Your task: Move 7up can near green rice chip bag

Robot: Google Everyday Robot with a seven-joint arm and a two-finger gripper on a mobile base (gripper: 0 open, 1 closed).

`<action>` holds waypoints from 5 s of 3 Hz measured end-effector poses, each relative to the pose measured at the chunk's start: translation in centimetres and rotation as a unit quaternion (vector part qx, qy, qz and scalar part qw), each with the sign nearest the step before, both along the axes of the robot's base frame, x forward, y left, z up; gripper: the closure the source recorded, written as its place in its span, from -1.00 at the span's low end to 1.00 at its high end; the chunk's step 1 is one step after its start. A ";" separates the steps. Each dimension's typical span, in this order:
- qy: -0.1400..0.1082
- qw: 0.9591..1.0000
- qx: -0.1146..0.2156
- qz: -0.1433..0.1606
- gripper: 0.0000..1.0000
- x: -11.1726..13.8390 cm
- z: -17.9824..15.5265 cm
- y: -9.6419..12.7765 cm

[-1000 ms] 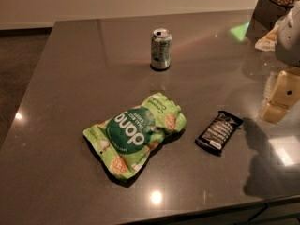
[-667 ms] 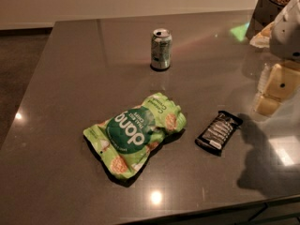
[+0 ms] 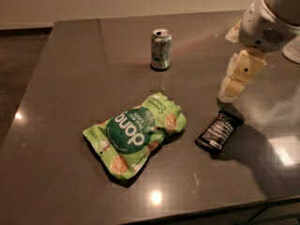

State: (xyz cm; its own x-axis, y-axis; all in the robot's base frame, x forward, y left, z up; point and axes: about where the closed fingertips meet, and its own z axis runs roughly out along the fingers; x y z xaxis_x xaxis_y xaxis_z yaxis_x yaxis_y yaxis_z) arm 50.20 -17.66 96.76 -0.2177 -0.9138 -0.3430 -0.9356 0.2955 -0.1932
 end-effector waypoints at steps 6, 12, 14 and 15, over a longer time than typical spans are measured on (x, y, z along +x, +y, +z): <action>-0.028 0.981 0.117 -0.150 -1.00 19.1 -3.7 7.7; -0.026 0.986 0.132 -0.102 0.42 22.5 -4.1 12.7; -0.046 0.987 0.152 -0.017 1.00 16.7 -0.3 14.6; -0.040 0.986 0.161 0.034 1.00 13.5 0.4 16.7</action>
Offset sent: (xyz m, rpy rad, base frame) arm 0.1133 0.0485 -0.0247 0.1516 -0.0149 -0.1064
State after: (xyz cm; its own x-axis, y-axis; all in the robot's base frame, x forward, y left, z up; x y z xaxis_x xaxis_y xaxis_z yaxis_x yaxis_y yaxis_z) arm 63.73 -0.95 97.18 -0.1193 -0.7669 -0.6306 -0.9409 0.2901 -0.1748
